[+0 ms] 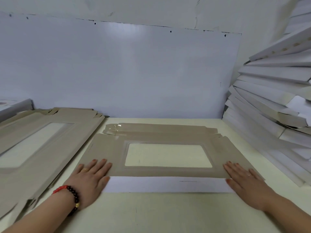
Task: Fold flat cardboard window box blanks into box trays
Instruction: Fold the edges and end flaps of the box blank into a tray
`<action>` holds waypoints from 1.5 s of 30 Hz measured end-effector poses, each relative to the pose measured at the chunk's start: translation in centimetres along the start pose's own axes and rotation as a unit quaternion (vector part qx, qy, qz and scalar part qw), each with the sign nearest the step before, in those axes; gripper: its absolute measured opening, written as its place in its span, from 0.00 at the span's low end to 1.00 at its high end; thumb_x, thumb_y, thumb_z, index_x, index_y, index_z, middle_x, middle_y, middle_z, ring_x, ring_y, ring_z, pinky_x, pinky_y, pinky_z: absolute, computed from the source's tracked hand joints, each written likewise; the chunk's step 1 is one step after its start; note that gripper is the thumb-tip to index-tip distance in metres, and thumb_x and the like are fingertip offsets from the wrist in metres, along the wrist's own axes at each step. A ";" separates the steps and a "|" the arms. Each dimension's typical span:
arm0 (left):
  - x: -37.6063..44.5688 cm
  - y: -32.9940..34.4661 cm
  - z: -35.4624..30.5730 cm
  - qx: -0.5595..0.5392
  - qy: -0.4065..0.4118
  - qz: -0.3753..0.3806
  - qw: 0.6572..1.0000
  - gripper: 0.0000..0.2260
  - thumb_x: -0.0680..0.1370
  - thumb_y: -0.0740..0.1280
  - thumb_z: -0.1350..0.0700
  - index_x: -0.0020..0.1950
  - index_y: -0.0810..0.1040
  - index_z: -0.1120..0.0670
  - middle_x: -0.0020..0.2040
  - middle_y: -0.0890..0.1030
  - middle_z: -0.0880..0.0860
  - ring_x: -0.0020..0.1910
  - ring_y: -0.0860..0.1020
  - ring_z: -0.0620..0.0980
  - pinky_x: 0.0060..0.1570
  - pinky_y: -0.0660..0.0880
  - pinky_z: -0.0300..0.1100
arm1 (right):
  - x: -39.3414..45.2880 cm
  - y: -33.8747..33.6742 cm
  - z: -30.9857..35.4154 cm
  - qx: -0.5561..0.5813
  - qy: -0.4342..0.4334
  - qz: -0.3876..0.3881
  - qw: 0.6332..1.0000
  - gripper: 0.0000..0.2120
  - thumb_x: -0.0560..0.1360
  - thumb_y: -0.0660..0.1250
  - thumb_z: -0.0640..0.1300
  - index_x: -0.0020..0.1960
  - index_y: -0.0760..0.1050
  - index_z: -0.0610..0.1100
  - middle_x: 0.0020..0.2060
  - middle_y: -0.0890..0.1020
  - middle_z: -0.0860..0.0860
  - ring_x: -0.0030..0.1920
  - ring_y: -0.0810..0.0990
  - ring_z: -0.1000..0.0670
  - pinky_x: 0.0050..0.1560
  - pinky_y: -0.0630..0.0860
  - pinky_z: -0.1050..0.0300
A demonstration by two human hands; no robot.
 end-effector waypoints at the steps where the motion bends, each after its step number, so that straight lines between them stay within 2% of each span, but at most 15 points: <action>1: 0.0 0.0 0.3 -0.006 -0.004 0.015 1.000 0.24 0.81 0.37 0.40 0.77 0.37 0.40 0.77 0.38 0.40 0.77 0.38 0.44 0.75 0.40 0.48 | -0.1 0.0 -0.6 -0.001 0.006 0.002 1.000 0.27 0.82 0.39 0.60 0.78 0.35 0.57 0.75 0.37 0.62 0.73 0.35 0.62 0.75 0.37 0.54; 5: -0.2 -0.4 1.4 -0.035 -0.043 0.027 0.998 0.24 0.82 0.39 0.40 0.77 0.38 0.39 0.78 0.38 0.41 0.77 0.39 0.47 0.75 0.41 0.52 | -0.8 -0.3 -1.2 0.012 0.032 -0.018 0.999 0.26 0.82 0.39 0.58 0.78 0.39 0.56 0.76 0.41 0.62 0.76 0.40 0.60 0.75 0.41 0.54; 8: -0.3 -1.7 0.7 0.037 -0.058 -0.022 0.997 0.23 0.83 0.42 0.45 0.79 0.47 0.41 0.79 0.45 0.44 0.78 0.42 0.50 0.75 0.40 0.54 | -1.4 -1.5 -0.9 -0.018 0.057 -0.096 0.994 0.24 0.83 0.43 0.55 0.78 0.50 0.56 0.77 0.54 0.60 0.76 0.54 0.57 0.74 0.51 0.56; 10: -1.1 -3.3 -2.1 0.068 0.020 -0.100 0.992 0.22 0.81 0.50 0.55 0.75 0.63 0.44 0.76 0.62 0.49 0.76 0.58 0.56 0.74 0.54 0.52 | -1.7 -2.6 0.6 -0.102 0.032 -0.129 0.986 0.23 0.81 0.49 0.48 0.76 0.58 0.56 0.74 0.64 0.59 0.71 0.65 0.53 0.70 0.58 0.56; 12: -2.3 -4.4 -5.4 0.025 0.147 -0.190 0.970 0.19 0.72 0.55 0.59 0.55 0.82 0.48 0.54 0.81 0.52 0.54 0.80 0.56 0.54 0.76 0.42 | -1.9 -3.3 2.8 -0.102 -0.022 -0.161 0.981 0.22 0.76 0.58 0.43 0.68 0.69 0.55 0.66 0.73 0.56 0.63 0.72 0.51 0.63 0.65 0.56; 14: -3.5 -4.8 -8.6 0.000 0.221 -0.209 0.953 0.15 0.71 0.55 0.54 0.43 0.82 0.48 0.42 0.80 0.47 0.41 0.80 0.49 0.38 0.75 0.34 | -2.0 -3.6 5.5 -0.062 -0.077 -0.189 0.977 0.16 0.75 0.61 0.42 0.60 0.75 0.53 0.59 0.76 0.54 0.57 0.75 0.50 0.56 0.68 0.57; 18: -2.9 -3.4 -12.4 -0.038 0.254 -0.123 0.959 0.23 0.77 0.53 0.35 0.60 0.76 0.48 0.57 0.74 0.47 0.57 0.71 0.49 0.58 0.68 0.40 | -2.7 -3.8 11.3 0.030 -0.201 -0.190 0.961 0.16 0.78 0.59 0.59 0.57 0.77 0.52 0.54 0.77 0.56 0.56 0.75 0.54 0.55 0.70 0.61; 23: -1.8 -5.0 -14.4 -0.009 0.253 -0.169 0.952 0.12 0.81 0.56 0.52 0.60 0.76 0.51 0.52 0.78 0.52 0.52 0.77 0.55 0.50 0.72 0.42 | -3.3 -5.5 15.4 0.016 -0.278 -0.272 0.921 0.14 0.59 0.81 0.57 0.39 0.82 0.53 0.34 0.80 0.59 0.33 0.80 0.58 0.30 0.73 0.69; 27: -0.2 -4.6 -14.5 0.008 0.220 -0.076 0.973 0.21 0.79 0.54 0.37 0.64 0.71 0.49 0.56 0.74 0.50 0.56 0.73 0.54 0.53 0.71 0.46 | -2.3 -6.6 15.9 -0.044 -0.262 -0.284 0.921 0.11 0.62 0.80 0.56 0.33 0.79 0.54 0.27 0.76 0.59 0.26 0.75 0.57 0.23 0.68 0.67; 29: 0.2 -4.4 -14.9 0.034 0.224 -0.059 0.972 0.21 0.79 0.53 0.37 0.62 0.71 0.49 0.55 0.73 0.51 0.55 0.73 0.55 0.52 0.71 0.48 | -1.6 -6.3 16.2 -0.088 -0.270 -0.253 0.925 0.07 0.74 0.71 0.55 0.41 0.79 0.52 0.34 0.78 0.55 0.34 0.78 0.53 0.31 0.72 0.61; 32: 1.4 -4.8 -14.7 -0.009 0.186 -0.046 0.981 0.17 0.82 0.51 0.43 0.59 0.73 0.51 0.55 0.76 0.53 0.54 0.75 0.56 0.51 0.71 0.47 | 0.0 -5.5 16.1 -0.047 -0.229 -0.139 0.962 0.16 0.84 0.48 0.53 0.57 0.72 0.48 0.50 0.77 0.50 0.50 0.76 0.46 0.47 0.72 0.51; 36: 3.2 -5.0 -14.9 -0.059 0.111 -0.038 0.991 0.17 0.83 0.48 0.45 0.55 0.73 0.51 0.54 0.78 0.53 0.55 0.75 0.55 0.51 0.70 0.46 | 1.4 -5.6 18.0 -0.056 -0.191 -0.139 0.970 0.17 0.83 0.47 0.50 0.60 0.71 0.46 0.53 0.77 0.47 0.53 0.76 0.43 0.52 0.70 0.49; 38: 3.7 -4.7 -16.2 -0.016 0.110 -0.062 0.992 0.19 0.83 0.46 0.45 0.62 0.72 0.52 0.61 0.75 0.53 0.62 0.71 0.55 0.59 0.67 0.47 | 1.8 -5.4 20.0 -0.038 -0.195 -0.149 0.969 0.18 0.82 0.48 0.49 0.66 0.69 0.46 0.62 0.73 0.46 0.61 0.72 0.44 0.61 0.66 0.49; 41: 4.1 -3.8 -17.3 0.008 0.123 -0.065 0.990 0.24 0.82 0.44 0.46 0.76 0.59 0.52 0.77 0.60 0.52 0.77 0.52 0.54 0.75 0.49 0.52 | 2.4 -4.4 21.7 0.008 -0.192 -0.114 0.975 0.25 0.82 0.48 0.50 0.78 0.54 0.46 0.78 0.55 0.50 0.77 0.54 0.50 0.75 0.48 0.49; 45: 4.2 -1.8 -15.0 -0.014 0.114 -0.022 0.993 0.26 0.82 0.40 0.42 0.79 0.46 0.48 0.80 0.45 0.47 0.78 0.38 0.52 0.75 0.37 0.53 | 2.9 -2.8 20.3 0.000 -0.189 -0.079 0.979 0.28 0.82 0.45 0.55 0.79 0.43 0.51 0.79 0.45 0.53 0.78 0.43 0.52 0.75 0.40 0.47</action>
Point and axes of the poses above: each hand's wrist, its own x-axis towards the middle knuckle, its own y-axis out of the palm, z = x × y, the point moved 5 cm from there along x, towards the middle knuckle
